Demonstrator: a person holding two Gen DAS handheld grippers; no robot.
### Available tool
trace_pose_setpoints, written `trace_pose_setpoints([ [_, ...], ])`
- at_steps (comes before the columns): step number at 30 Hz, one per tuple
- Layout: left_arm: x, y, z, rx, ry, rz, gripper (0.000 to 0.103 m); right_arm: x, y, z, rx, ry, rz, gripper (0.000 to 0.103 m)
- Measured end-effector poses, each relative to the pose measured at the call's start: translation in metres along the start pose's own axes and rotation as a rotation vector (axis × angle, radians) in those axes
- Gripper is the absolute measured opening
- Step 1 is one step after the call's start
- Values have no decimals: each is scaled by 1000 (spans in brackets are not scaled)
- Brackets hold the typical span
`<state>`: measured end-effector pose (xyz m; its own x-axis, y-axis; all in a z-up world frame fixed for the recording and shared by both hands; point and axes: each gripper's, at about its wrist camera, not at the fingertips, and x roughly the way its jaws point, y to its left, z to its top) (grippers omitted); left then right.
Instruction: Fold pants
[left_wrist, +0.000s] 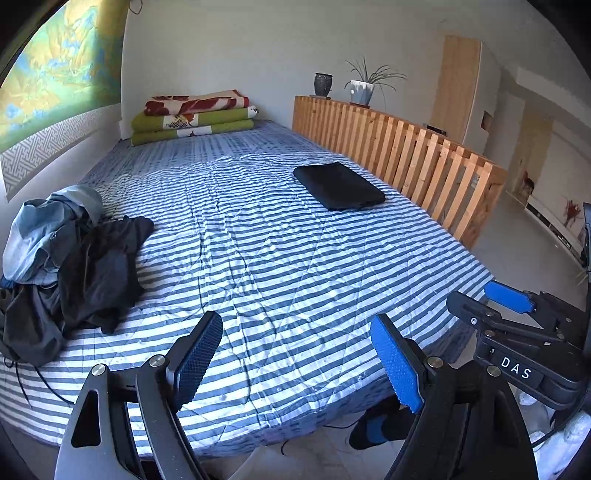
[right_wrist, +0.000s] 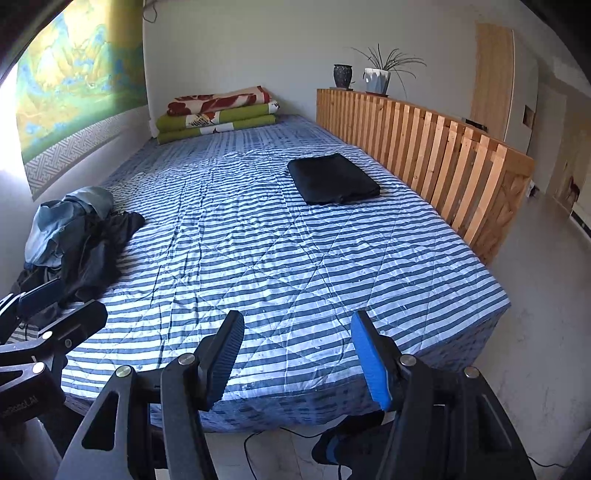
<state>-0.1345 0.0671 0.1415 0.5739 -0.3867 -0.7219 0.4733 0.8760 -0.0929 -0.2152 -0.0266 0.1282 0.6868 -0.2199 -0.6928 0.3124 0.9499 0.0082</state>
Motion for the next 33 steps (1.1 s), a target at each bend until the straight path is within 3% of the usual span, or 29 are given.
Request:
trace_pose_setpoints([
  [15,11,14,-4,-39,9,26,85,18,20,1,-36,36,33,56],
  [33,20,3,-5,-23,18,21,85,23,18,1,-25,42,32,56],
])
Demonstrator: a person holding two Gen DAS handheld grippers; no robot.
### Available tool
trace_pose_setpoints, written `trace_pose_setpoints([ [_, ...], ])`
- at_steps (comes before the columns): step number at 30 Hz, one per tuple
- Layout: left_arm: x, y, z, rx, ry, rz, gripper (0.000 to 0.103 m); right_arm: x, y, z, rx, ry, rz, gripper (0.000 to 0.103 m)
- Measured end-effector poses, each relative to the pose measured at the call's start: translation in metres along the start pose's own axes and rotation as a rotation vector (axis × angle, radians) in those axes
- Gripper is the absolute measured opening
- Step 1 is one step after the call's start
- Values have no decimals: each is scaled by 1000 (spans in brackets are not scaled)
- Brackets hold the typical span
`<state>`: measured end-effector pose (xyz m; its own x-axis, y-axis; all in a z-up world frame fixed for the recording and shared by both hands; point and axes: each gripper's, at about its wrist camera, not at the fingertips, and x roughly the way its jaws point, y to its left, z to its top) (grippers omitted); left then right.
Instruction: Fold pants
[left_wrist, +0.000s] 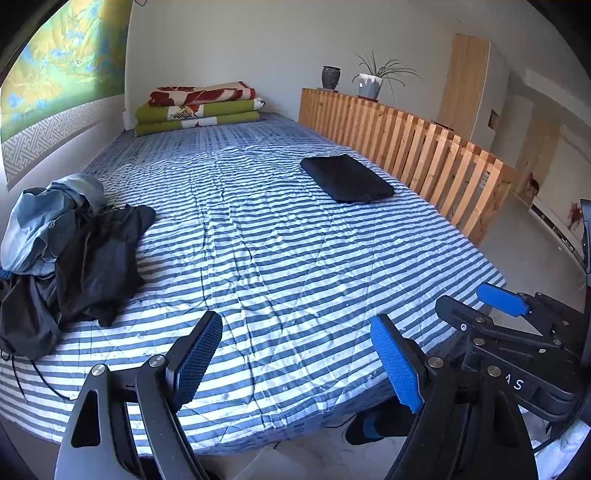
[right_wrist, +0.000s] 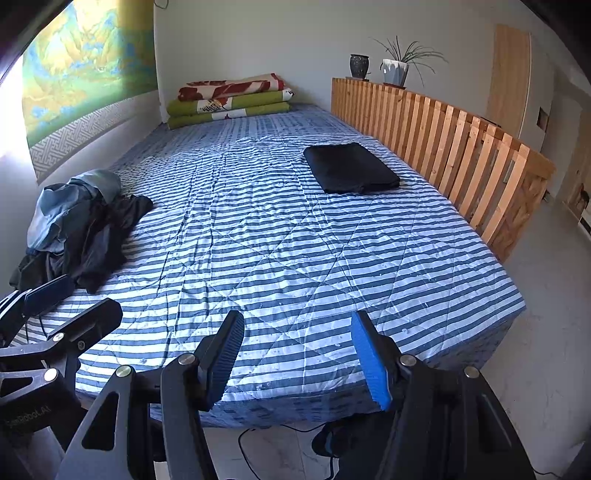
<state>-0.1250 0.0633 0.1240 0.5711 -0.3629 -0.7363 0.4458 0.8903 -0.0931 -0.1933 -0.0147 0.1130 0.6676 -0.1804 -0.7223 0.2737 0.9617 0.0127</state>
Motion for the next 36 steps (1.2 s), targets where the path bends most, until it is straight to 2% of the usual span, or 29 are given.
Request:
trace_pose_setpoints([
  [27,8,2,0,-13,15,3,86,11,12,1,-17,17,18,56],
  [36,13,8,1,-26,13,35,89,19,16,1,-25,27,22,56],
])
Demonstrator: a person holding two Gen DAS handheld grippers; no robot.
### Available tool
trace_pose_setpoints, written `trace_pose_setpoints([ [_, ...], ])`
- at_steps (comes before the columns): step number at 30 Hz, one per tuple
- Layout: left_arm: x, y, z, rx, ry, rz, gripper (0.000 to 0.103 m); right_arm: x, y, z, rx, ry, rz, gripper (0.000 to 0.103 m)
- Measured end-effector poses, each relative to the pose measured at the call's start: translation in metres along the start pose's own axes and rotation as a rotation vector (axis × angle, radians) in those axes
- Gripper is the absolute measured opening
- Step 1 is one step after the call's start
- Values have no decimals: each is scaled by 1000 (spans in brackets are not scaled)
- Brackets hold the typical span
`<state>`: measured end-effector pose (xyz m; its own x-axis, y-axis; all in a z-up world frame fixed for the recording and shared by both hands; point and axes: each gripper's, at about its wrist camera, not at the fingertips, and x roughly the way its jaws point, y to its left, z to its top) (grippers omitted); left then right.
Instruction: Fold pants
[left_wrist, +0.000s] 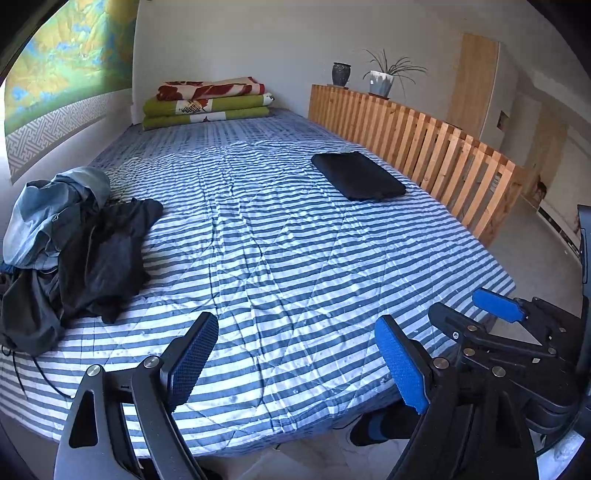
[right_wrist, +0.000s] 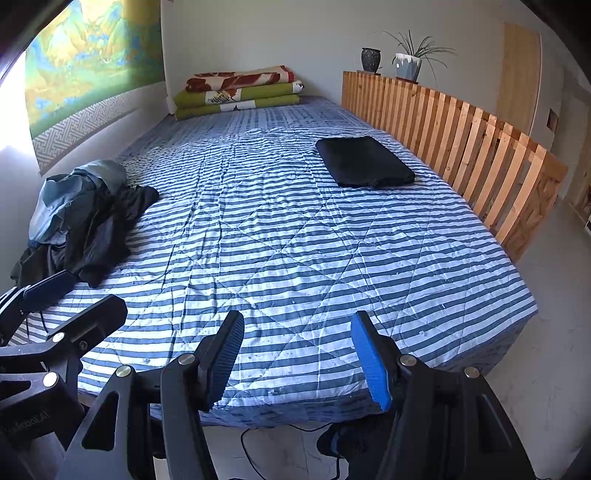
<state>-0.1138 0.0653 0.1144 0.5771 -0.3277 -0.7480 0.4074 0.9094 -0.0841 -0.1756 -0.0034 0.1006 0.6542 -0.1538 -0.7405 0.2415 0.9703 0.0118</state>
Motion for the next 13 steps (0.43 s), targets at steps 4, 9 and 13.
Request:
trace_pose_setpoints([
  [4,2,3,0,-14,5,17,91,3,3,0,-4,6,5,56],
  [9,6,10,0,-37,21,46,92,6,7,1,-14,10,9,56],
  [13,6,14,-2,-34,13,69,92,9,13,3,-25,12,13,56],
])
